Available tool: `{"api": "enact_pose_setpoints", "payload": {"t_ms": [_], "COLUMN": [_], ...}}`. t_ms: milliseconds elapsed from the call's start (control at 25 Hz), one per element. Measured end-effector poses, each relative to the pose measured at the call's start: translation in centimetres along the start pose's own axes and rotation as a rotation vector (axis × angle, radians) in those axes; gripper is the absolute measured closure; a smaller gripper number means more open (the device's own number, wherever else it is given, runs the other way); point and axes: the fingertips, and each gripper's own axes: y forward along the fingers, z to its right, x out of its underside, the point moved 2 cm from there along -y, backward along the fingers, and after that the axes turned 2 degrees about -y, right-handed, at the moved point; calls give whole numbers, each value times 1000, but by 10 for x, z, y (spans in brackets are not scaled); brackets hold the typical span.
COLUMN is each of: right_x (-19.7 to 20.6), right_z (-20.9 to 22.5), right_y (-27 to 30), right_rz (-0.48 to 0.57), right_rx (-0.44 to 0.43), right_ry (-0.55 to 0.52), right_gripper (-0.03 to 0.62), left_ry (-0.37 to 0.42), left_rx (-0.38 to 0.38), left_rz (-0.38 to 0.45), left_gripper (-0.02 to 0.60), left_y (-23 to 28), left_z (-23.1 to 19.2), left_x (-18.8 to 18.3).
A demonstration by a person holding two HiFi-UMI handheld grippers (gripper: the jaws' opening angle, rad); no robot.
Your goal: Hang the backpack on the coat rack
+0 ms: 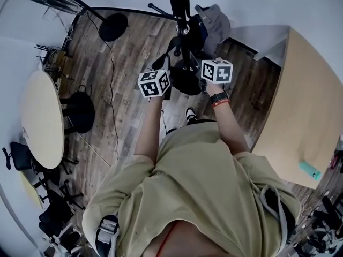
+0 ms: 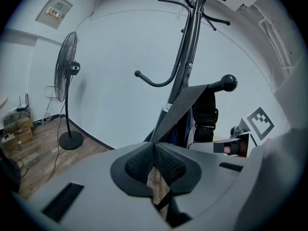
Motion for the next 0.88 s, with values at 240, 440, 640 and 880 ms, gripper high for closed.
{"api": "enact_pose_setpoints", "payload": {"t_ms": [240,440,640,880], "right_x": [3,7,13,7], "right_z": [-3,-6,-8,-33], "right_y": [5,9,6,-4], "right_rz": [-16,-30,-59,15], "right_rx": [-16,-20,20,-22], "right_ry": [-3,-26,-56,-63], "right_gripper": [507,503,462,304], "left_ry": [18,47,64,86], "left_rx": [19,55,95,129], "left_rz": [-8,-21,-24,23], "left_gripper": [555,555,542,469], "left_y": [6,10,7,-11], "left_z": [6,15,25,30], "left_x": [1,8,10,-2]}}
